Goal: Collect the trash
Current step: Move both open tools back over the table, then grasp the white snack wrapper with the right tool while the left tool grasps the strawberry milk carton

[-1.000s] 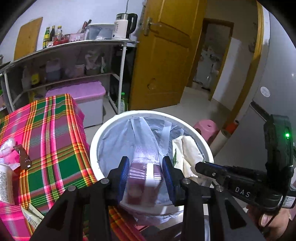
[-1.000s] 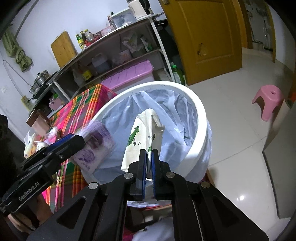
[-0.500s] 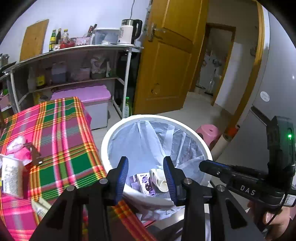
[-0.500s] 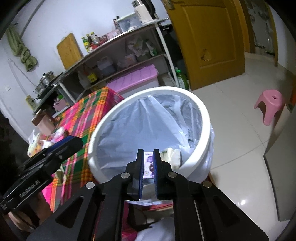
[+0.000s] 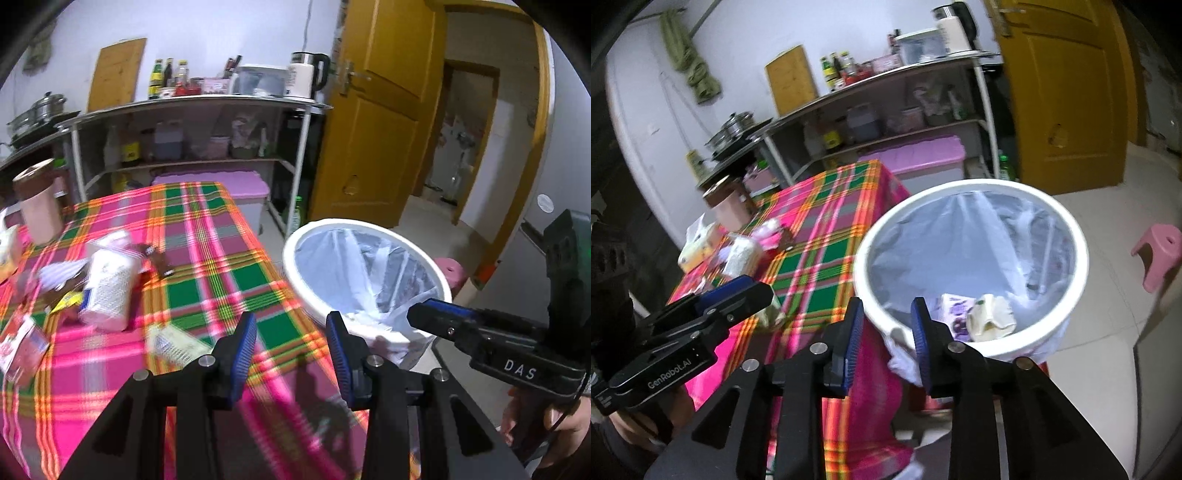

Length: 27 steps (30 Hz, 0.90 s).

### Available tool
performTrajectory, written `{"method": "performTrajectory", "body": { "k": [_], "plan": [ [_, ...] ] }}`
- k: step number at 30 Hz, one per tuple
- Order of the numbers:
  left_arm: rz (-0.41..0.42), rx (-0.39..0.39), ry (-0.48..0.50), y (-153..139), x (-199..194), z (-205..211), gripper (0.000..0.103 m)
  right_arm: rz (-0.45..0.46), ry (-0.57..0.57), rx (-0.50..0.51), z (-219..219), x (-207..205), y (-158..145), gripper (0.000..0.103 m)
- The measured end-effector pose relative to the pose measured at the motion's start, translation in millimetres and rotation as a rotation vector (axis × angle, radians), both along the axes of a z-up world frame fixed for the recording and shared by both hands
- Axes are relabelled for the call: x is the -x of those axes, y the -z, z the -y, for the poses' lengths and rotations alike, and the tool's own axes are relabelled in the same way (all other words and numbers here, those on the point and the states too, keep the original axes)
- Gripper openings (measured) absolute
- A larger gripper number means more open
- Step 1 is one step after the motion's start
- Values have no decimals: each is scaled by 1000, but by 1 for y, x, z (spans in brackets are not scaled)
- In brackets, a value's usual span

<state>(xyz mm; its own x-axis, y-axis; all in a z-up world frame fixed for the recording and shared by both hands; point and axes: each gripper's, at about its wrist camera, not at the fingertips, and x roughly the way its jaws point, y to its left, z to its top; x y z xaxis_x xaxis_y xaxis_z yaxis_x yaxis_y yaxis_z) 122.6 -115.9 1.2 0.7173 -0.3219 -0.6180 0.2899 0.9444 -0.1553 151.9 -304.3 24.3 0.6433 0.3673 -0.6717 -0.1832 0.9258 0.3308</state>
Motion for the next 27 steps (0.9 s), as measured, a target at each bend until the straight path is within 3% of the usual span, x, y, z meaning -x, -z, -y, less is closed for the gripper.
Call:
{"method": "performTrajectory", "body": {
  "k": [8, 10, 12, 21, 27],
  "plan": [
    [-1, 5, -73, 3, 22, -38, 39, -5, -140, 14, -46, 4, 3, 29],
    [2, 6, -90, 4, 26, -47, 39, 6, -178, 34, -59, 4, 3, 34],
    [4, 4, -110, 5, 30, -58, 39, 17, -209, 45, -69, 5, 3, 46],
    [5, -4, -211, 8, 38, -106, 39, 19, -329, 116, -117, -6, 11, 46],
    [18, -17, -289, 7, 38, -142, 46, -6, -383, 169, -144, -23, 25, 46]
  ]
}}
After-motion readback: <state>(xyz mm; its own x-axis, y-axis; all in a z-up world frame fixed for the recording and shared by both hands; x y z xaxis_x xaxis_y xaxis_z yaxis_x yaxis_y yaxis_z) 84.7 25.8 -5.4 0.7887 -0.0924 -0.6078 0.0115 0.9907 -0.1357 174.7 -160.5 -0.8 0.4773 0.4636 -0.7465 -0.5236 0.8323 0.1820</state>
